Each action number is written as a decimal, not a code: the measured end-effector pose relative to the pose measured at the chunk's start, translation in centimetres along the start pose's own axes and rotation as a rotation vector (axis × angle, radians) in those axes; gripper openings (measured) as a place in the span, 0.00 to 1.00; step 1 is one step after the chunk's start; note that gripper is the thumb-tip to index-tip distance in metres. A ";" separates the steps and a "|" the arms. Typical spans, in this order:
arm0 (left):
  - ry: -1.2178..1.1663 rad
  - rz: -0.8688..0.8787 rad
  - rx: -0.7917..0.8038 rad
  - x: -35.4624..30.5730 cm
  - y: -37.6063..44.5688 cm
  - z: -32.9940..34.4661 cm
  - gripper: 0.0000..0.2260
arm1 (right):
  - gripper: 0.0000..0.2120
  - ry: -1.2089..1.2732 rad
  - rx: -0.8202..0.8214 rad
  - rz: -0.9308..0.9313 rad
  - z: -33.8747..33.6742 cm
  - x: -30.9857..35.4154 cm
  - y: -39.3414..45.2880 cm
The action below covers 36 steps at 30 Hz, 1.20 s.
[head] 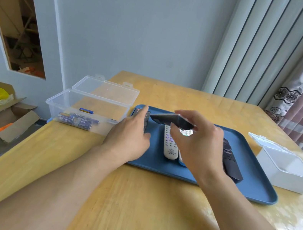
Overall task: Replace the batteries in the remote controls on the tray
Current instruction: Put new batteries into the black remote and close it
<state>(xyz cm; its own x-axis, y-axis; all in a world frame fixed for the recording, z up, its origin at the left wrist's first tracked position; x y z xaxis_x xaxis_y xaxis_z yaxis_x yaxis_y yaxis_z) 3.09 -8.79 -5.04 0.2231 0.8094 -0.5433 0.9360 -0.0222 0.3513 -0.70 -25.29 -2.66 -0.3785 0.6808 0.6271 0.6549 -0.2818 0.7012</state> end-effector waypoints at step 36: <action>-0.011 0.078 0.067 -0.3 -0.2 0.6 0.18 | 0.12 -0.665 0.619 -0.152 0.4 -1.3 -0.1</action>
<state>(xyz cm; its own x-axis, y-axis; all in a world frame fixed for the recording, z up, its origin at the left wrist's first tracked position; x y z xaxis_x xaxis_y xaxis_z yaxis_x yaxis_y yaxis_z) 3.01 -9.37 -5.34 0.2985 0.7973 -0.5246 0.9318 -0.1245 0.3409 0.00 -25.84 -3.67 -0.1605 0.9834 0.0844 0.9346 0.1239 0.3336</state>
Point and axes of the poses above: each hand's wrist, its own y-axis towards the middle knuckle, its own z-axis out of the palm, x = y × z, the point moved 2 cm from there along y, towards the middle knuckle, and after that the axes turned 10 degrees about -x, right-handed, at the moved point
